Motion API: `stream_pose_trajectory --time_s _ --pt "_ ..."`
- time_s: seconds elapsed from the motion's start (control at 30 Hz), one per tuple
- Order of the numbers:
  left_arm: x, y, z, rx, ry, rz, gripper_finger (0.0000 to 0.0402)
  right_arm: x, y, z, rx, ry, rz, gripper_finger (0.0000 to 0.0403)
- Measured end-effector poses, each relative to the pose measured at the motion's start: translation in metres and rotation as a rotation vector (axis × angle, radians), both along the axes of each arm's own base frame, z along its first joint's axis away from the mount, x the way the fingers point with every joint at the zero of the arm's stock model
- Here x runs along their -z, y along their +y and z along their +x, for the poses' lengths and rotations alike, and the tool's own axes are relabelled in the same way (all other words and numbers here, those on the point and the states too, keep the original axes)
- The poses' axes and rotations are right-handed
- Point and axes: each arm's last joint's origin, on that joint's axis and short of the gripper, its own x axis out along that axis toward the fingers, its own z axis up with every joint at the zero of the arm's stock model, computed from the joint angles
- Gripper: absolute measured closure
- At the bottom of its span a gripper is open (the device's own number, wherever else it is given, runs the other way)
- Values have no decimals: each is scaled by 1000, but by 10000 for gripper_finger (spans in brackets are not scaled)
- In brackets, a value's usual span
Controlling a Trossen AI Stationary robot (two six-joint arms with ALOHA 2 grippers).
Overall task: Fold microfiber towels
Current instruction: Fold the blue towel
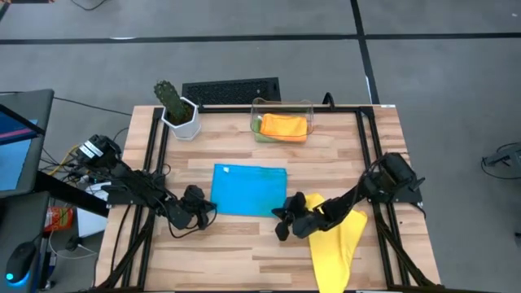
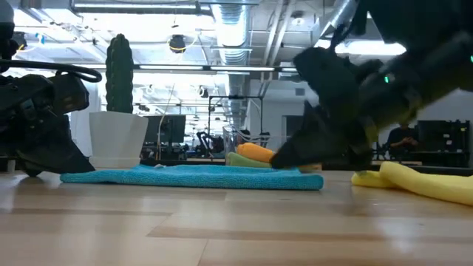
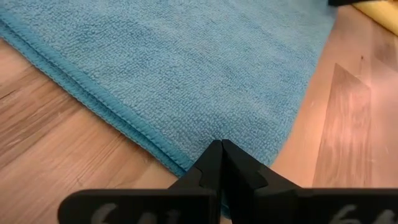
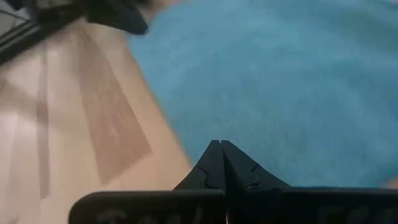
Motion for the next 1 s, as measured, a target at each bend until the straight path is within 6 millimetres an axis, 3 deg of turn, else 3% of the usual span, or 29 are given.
stream_pose_trajectory --time_s 0.13,0.27,0.4,0.63,1.0 --pt "0 0 0 4 5 -6 401 19 4 -6 24 31 23 395" --pt "-6 0 0 8 -12 -45 401 23 5 -8 31 42 23 396" --pt "-25 -2 -1 41 -78 -135 401 23 3 -8 30 53 16 396" --pt "-51 0 -4 37 -220 -110 401 24 2 -7 29 56 15 396" --pt "-25 -8 7 2 -26 44 401 24 2 -7 26 61 15 394"
